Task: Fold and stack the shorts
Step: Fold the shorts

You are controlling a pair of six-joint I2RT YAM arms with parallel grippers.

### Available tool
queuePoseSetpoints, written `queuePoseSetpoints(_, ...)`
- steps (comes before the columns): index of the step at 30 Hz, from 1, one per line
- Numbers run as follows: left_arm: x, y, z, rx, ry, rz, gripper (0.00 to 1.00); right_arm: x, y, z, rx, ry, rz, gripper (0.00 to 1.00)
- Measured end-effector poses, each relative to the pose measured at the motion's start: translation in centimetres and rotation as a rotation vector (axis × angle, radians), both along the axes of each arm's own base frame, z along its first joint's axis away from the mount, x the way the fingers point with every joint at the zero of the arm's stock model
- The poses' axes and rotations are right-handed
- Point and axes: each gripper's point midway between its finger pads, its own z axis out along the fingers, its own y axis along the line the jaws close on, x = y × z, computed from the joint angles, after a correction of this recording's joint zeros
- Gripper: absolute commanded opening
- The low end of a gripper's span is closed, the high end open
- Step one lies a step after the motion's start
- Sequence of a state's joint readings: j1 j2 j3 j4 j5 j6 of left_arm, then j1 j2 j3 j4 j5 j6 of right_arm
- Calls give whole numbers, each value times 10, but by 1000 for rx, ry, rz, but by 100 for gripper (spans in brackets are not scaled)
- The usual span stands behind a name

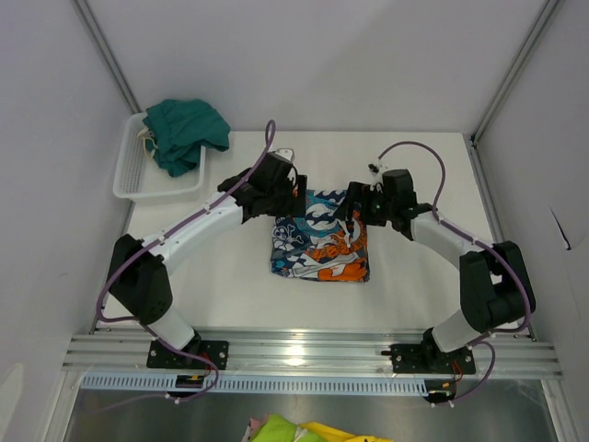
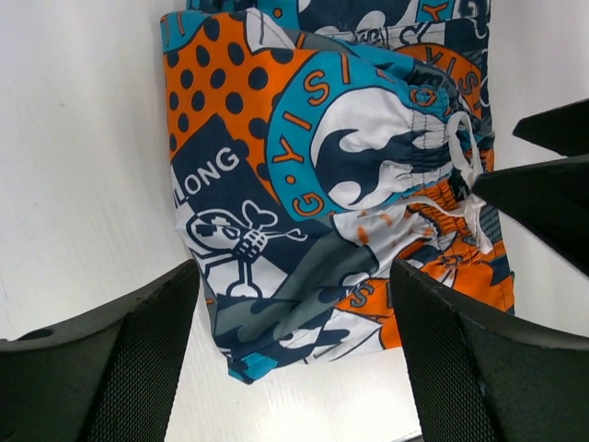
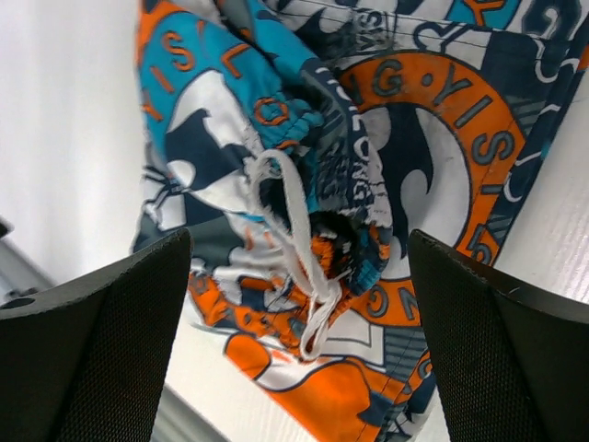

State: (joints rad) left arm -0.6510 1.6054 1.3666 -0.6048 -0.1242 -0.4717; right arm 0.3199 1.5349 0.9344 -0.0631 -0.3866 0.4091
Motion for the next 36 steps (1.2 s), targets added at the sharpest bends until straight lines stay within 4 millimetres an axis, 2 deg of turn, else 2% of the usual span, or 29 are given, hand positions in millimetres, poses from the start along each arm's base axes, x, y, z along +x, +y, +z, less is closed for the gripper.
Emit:
queuePoseSetpoints(3, 5, -3, -5, -1, -2, 2, 82, 4, 5, -13, -74, -1, -12, 99)
queuePoseSetpoints(10, 15, -2, -35, 36, 42, 18, 73, 3, 8, -41, -173, 31, -32, 99)
queuePoseSetpoints(14, 20, -3, -47, 49, 53, 23, 66, 6, 11, -45, -203, 27, -41, 99)
queuePoseSetpoints(18, 26, -5, -68, 69, 75, 26, 61, 12, 16, -49, -221, 26, -46, 99)
queuePoseSetpoints(22, 28, -6, -88, 89, 100, 29, 48, 14, 19, -50, -231, 26, -53, 99)
queuePoseSetpoints(26, 30, -8, -98, 95, 107, 30, 40, 18, 28, -47, -248, 22, -70, 86)
queuePoseSetpoints(28, 31, -9, -104, 100, 117, 28, 38, 20, 29, -47, -258, 23, -89, 83)
queuePoseSetpoints(34, 35, -15, -120, 101, 142, 18, 35, 25, 23, -59, -318, 53, -156, 64)
queuePoseSetpoints(35, 34, -16, -120, 100, 144, 17, 35, 25, 21, -60, -326, 55, -166, 54)
queuePoseSetpoints(36, 35, -16, -120, 98, 143, 16, 35, 26, 21, -61, -330, 57, -173, 49)
